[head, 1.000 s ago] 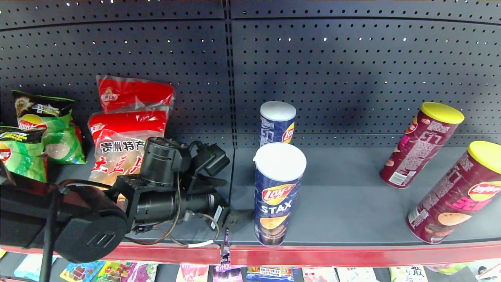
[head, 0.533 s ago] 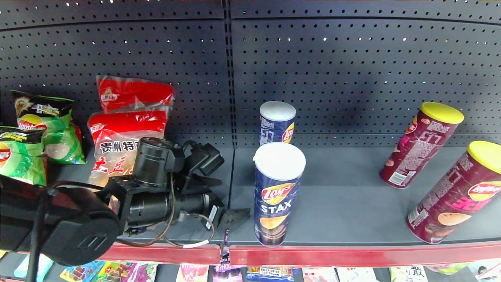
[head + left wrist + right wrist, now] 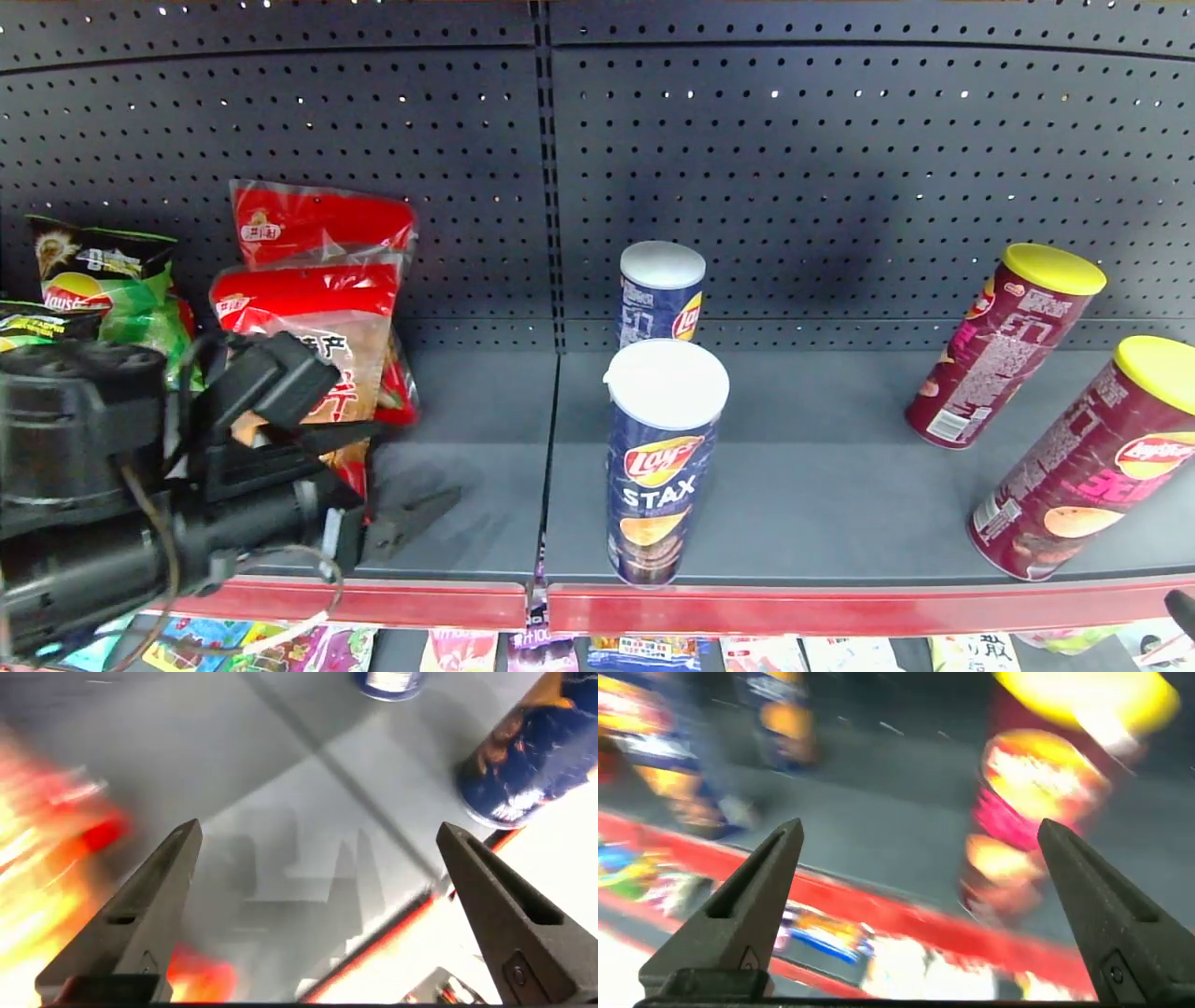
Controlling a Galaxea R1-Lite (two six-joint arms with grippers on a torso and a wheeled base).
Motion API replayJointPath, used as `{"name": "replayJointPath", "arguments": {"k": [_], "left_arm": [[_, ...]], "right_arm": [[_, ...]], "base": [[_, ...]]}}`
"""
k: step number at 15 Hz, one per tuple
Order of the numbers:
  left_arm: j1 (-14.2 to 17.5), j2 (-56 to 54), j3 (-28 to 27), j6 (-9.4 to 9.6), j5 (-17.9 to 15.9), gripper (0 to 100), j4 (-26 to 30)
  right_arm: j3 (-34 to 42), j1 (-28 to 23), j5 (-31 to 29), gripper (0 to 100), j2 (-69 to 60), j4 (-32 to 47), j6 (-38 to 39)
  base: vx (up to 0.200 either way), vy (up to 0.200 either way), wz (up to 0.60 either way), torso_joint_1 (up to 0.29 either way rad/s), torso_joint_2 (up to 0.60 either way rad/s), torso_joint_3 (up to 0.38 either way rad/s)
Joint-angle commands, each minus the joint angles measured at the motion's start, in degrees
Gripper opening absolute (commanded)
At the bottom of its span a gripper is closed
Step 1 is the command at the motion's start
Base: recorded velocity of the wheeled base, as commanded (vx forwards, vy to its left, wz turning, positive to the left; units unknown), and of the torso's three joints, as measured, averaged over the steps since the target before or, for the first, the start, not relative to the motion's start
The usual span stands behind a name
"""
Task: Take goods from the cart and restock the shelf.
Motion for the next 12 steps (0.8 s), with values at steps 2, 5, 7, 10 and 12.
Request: {"name": "replayJointPath", "arguments": {"k": [2,5,7,10,12], "left_arm": [[3.97,-46.55,4.91,-4.95,10.93,100,36.46],[4.14,-60.7,2.54,-8.37,16.82,100,53.43],[10.38,-69.22,4.03,-8.46,21.21,100,60.02],[15.31,-71.68,9.83,-10.84,21.21,100,53.6],[15.31,-71.68,21.79,-8.11,19.45,100,31.63]], "right_arm": [[-0.16,-5.66,-4.9,100,-10.54,11.2,-0.08],[-0.34,-10.75,-6.48,100,-16.26,18.75,-0.08],[1.33,-16.64,-7.1,100,-22.59,25.26,-0.43],[6.52,-15.06,-1.65,100,-25.66,21.13,-0.35],[7.22,-15.06,3.89,100,-25.66,19.55,-0.43]], "base": [[0.0,0.0,0.0,0.0,0.0,0.0],[0.0,0.0,0.0,0.0,0.0,0.0],[0.0,0.0,0.0,0.0,0.0,0.0],[0.0,0.0,0.0,0.0,0.0,0.0],[0.0,0.0,0.0,0.0,0.0,0.0]]}}
